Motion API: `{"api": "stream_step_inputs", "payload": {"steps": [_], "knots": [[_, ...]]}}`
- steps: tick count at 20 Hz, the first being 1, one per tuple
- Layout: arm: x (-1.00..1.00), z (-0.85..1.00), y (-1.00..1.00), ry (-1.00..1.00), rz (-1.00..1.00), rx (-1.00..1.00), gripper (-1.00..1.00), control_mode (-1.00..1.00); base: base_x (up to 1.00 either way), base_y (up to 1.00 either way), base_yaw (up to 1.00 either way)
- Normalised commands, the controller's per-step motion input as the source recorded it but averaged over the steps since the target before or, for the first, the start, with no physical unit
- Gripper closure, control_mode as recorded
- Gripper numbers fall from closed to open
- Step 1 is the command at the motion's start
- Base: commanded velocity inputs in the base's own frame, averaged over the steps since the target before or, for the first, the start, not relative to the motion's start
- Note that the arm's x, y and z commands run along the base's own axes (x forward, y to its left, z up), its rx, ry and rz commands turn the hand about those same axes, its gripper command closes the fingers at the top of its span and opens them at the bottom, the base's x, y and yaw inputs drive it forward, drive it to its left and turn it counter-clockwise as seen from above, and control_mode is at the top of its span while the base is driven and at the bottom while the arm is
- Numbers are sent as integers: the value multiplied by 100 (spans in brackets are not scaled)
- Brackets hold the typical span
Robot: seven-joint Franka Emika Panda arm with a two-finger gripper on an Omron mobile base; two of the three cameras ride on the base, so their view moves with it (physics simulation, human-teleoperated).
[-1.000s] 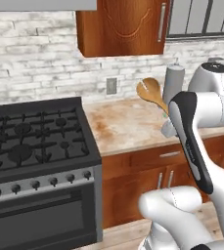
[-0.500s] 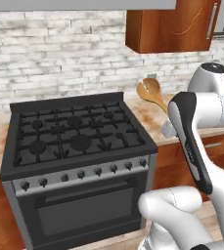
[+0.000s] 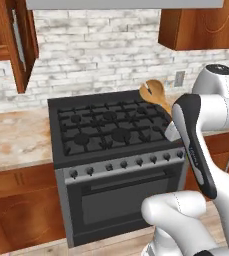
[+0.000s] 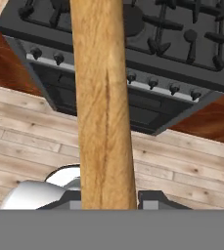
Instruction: Organize the utensils by type. Pick up the wooden spoons from the counter and place them in the open cabinet. Then pick up the metallic utensils from the counter and place them in the open drawer.
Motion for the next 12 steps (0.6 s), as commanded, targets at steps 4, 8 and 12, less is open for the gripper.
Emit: {"api": "stream_step_inputs", "payload": {"steps": [4,8,12], "knots": [[0,0,0,0,0,0,100,100,-17,89,0],[0,0,0,0,0,0,100,100,-8,94,0],[0,0,0,0,0,0,100,100,-17,93,0]]}}
